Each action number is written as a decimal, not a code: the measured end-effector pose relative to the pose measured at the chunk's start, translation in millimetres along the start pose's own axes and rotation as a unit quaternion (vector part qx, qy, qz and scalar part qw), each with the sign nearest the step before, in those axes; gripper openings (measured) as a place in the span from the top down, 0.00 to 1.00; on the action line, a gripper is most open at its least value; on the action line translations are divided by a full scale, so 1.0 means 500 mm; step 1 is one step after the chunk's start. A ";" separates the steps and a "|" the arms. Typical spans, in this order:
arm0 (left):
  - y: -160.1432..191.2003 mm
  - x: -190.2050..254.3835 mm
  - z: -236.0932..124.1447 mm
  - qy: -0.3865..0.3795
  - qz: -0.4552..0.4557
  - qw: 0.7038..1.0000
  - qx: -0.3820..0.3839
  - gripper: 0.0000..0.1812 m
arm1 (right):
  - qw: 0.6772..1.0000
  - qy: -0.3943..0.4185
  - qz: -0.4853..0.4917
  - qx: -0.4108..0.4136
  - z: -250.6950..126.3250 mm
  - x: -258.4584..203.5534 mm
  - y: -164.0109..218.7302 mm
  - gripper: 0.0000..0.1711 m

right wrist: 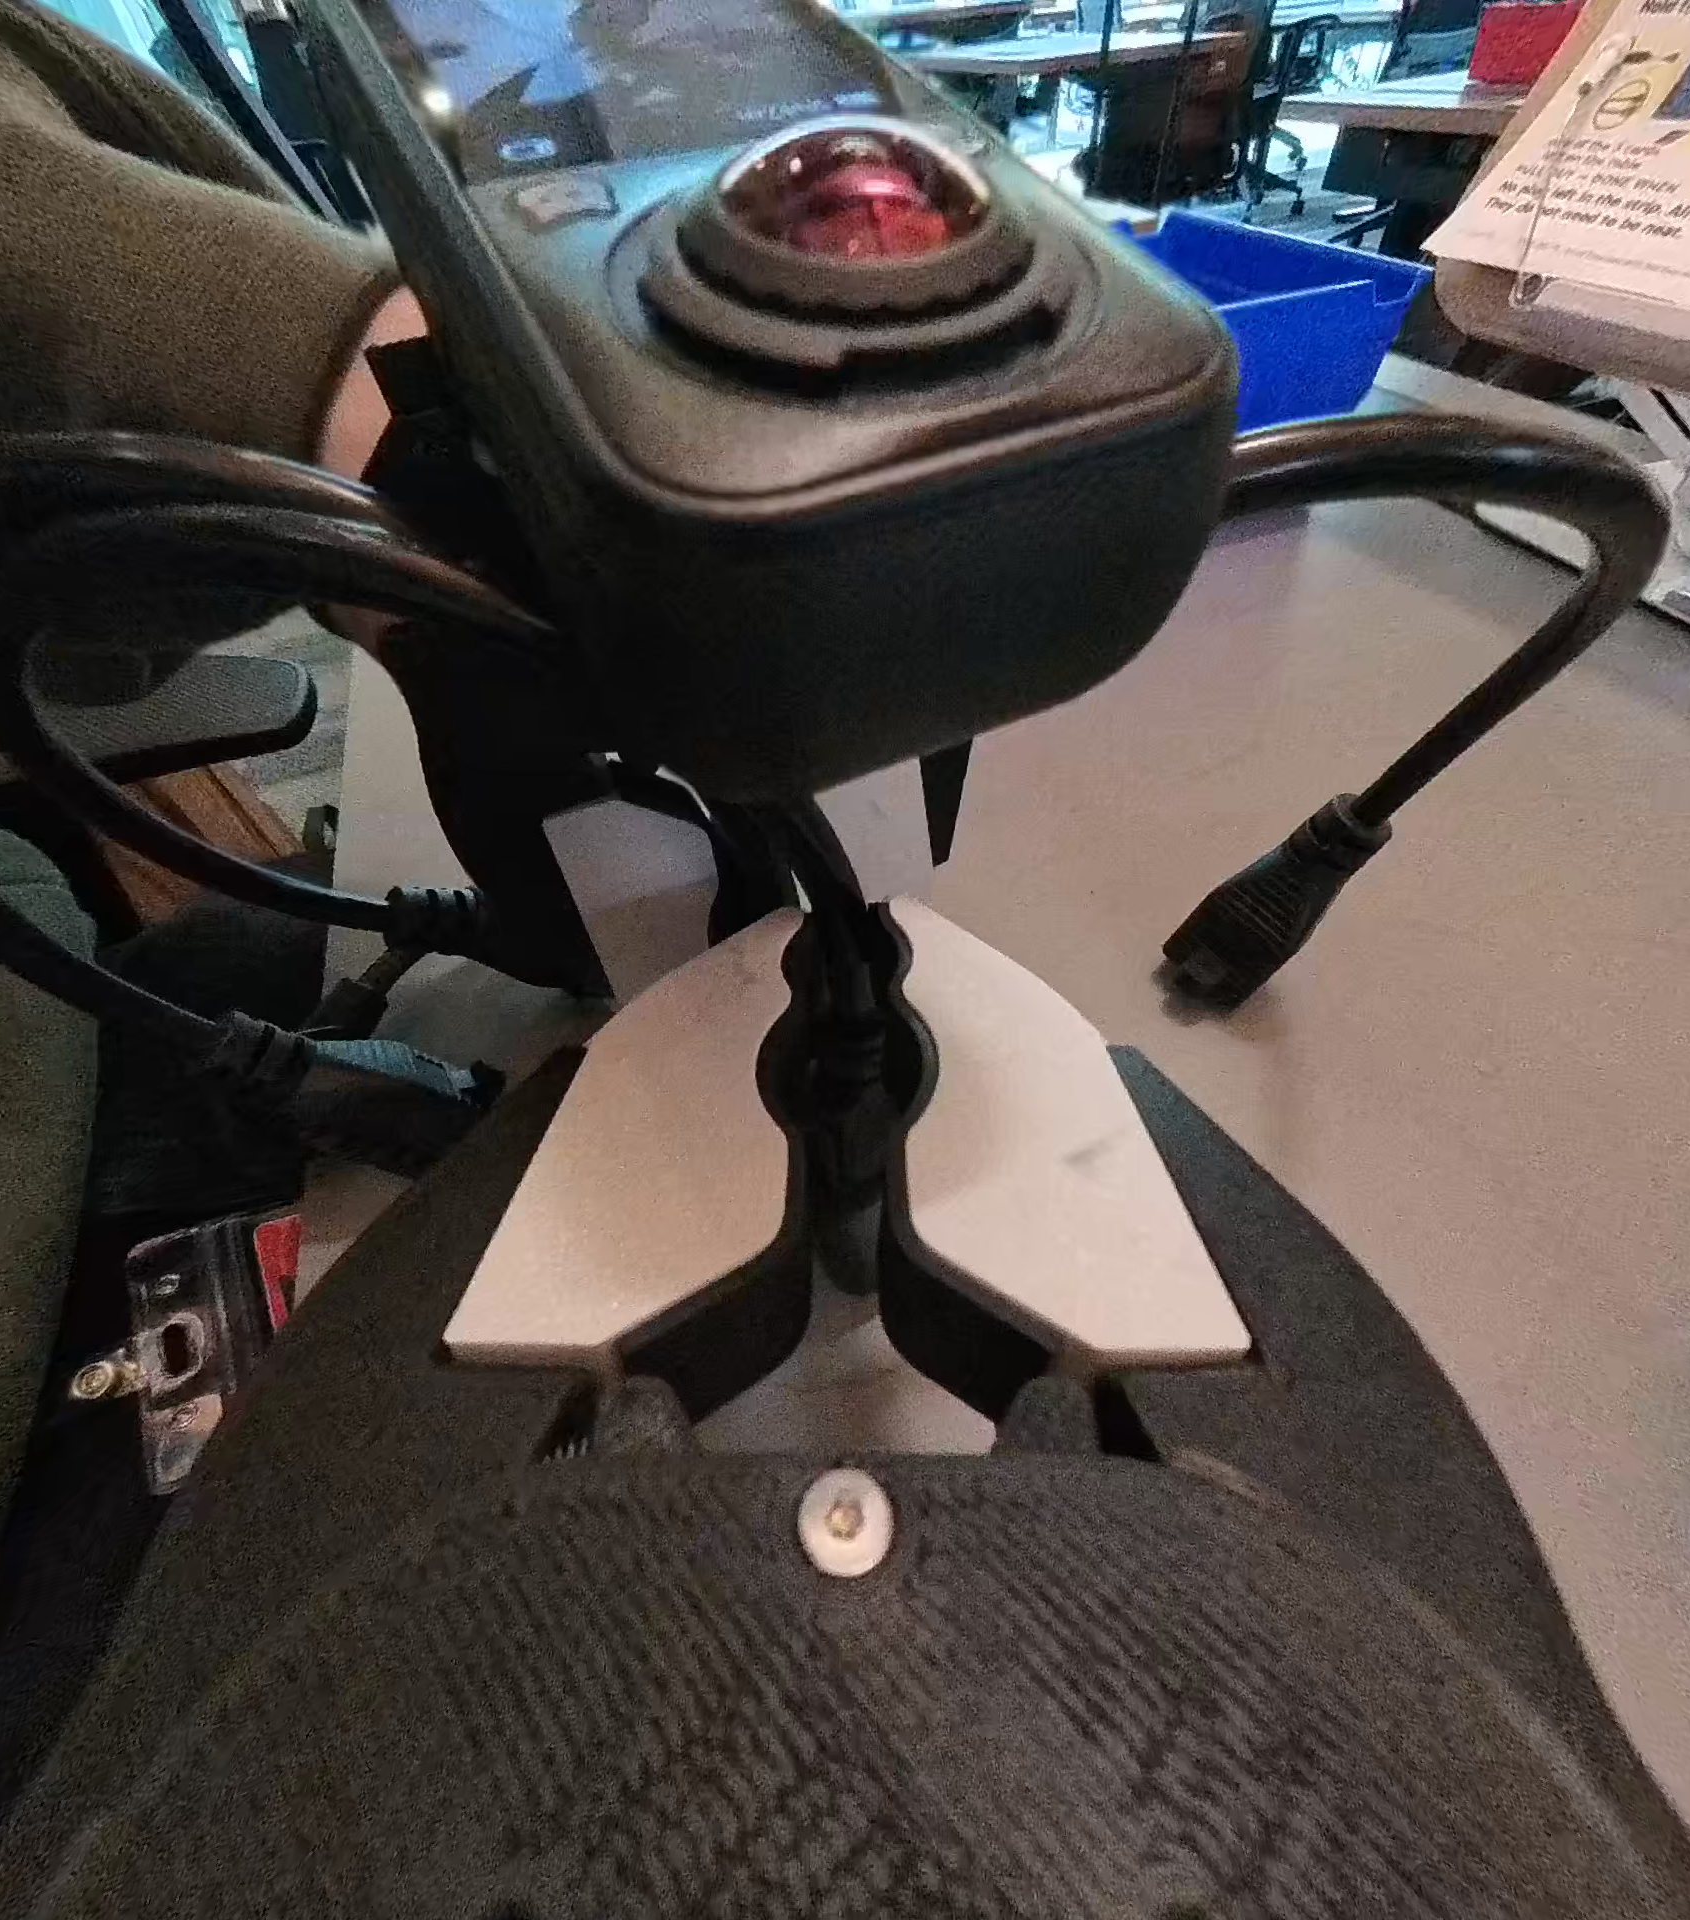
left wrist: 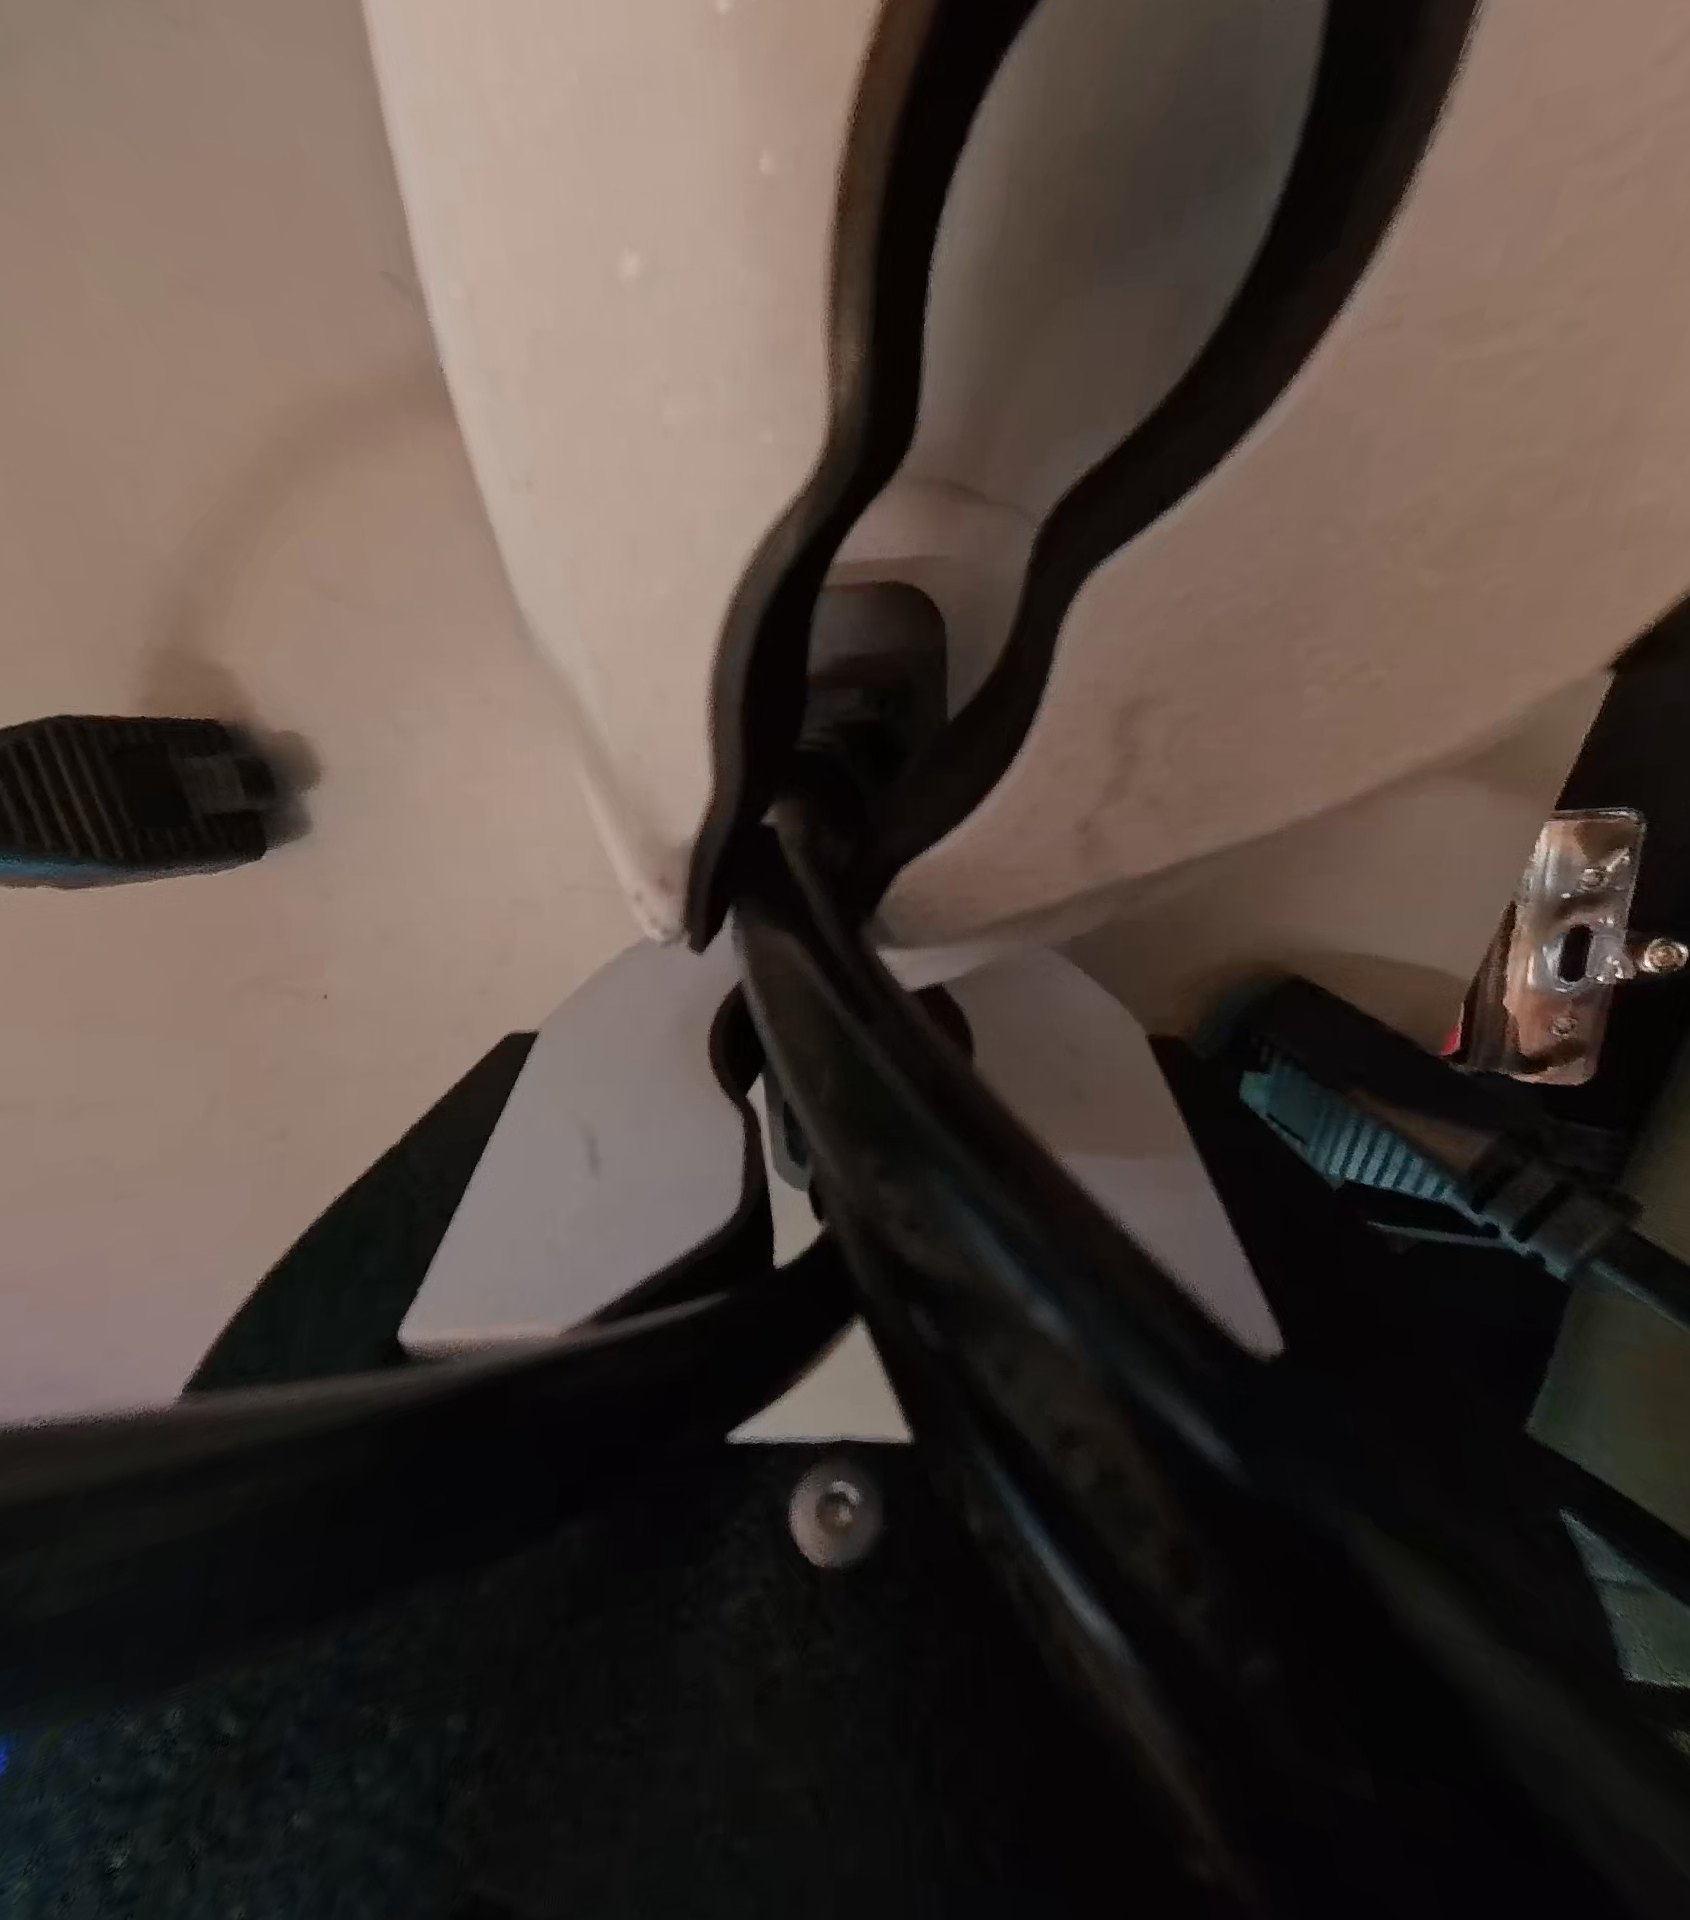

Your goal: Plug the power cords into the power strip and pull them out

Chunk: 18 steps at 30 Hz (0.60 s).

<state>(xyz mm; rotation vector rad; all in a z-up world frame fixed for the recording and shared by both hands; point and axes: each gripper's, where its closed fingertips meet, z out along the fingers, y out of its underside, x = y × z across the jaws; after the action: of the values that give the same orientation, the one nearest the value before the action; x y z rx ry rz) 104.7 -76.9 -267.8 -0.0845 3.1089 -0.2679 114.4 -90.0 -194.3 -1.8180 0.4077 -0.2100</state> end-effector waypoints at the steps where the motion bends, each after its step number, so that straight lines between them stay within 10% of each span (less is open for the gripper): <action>1: 0.000 0.001 0.000 0.000 0.003 1.000 -0.001 0.86 | 1.000 -0.001 0.005 0.001 0.000 0.000 0.000 0.95; 18: -0.001 0.003 0.000 -0.006 -0.011 1.000 -0.004 0.86 | 1.000 -0.004 0.008 0.002 -0.001 -0.001 0.000 0.94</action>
<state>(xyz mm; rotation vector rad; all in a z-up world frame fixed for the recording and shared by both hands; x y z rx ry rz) 103.4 -77.4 -267.6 -0.1203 3.0998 -0.2545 113.8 -90.4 -194.0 -1.8098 0.4164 -0.1927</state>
